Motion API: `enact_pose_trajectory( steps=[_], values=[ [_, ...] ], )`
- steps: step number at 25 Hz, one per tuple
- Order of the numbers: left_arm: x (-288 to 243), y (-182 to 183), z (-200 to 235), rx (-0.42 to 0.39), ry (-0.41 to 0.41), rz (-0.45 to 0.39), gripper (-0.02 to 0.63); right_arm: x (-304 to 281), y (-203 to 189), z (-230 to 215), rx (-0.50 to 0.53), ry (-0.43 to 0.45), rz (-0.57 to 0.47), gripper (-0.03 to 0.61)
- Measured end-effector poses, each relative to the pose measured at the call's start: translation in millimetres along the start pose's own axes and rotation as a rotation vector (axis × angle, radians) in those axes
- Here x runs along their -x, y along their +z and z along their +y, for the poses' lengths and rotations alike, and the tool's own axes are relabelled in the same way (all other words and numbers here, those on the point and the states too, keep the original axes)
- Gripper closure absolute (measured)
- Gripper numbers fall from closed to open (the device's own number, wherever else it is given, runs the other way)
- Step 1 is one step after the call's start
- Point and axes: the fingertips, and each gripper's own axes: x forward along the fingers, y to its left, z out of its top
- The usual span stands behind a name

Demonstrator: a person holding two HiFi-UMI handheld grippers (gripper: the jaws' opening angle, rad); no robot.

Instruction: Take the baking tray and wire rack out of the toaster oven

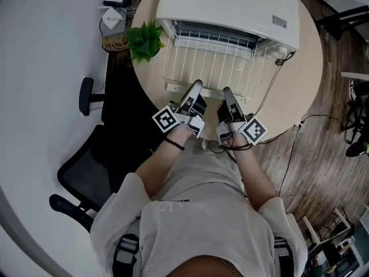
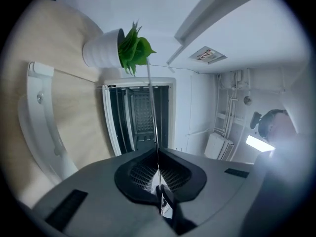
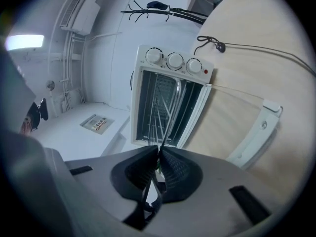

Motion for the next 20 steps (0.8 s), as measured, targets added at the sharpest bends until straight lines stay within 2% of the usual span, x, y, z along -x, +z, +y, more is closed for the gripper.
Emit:
enact_pose_trajectory(
  steps=[4, 9, 20],
  values=[
    [11, -5, -16, -0.008, 0.006, 0.018, 0.609, 12, -10, 9, -0.018, 0.008, 0.023, 0.562],
    [27, -10, -37, -0.012, -0.012, 0.033, 0.609, 27, -20, 29, 0.013, 0.029, 0.055, 0.563],
    [15, -5, -69, -0.030, -0.017, 0.028, 0.607, 22, -6, 62, 0.058, 0.063, 0.056, 0.563]
  ],
)
